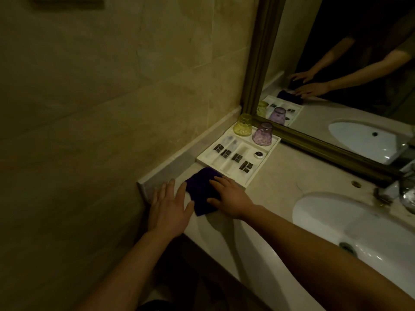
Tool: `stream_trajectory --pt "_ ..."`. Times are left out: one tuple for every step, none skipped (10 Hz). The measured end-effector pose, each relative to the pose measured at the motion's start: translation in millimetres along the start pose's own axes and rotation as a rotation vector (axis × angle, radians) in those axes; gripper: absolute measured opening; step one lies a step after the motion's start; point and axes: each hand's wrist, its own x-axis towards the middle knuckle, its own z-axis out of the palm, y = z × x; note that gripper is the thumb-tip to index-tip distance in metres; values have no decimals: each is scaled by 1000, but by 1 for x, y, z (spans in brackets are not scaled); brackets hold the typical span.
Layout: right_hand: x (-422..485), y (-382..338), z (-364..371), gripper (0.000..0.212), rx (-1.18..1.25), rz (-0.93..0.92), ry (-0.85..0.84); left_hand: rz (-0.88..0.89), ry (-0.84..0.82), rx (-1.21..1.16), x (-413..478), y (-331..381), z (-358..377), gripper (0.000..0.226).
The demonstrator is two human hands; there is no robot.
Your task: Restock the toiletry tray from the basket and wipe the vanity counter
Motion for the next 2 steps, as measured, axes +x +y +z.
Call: stream_trajectory --pt "-12 6 -24 62 74 -51 99 -13 38 15 -3 14 -8 67" --pt "-21 11 -49 56 110 -118 159 -65 72 39 -7 34 -17 68"
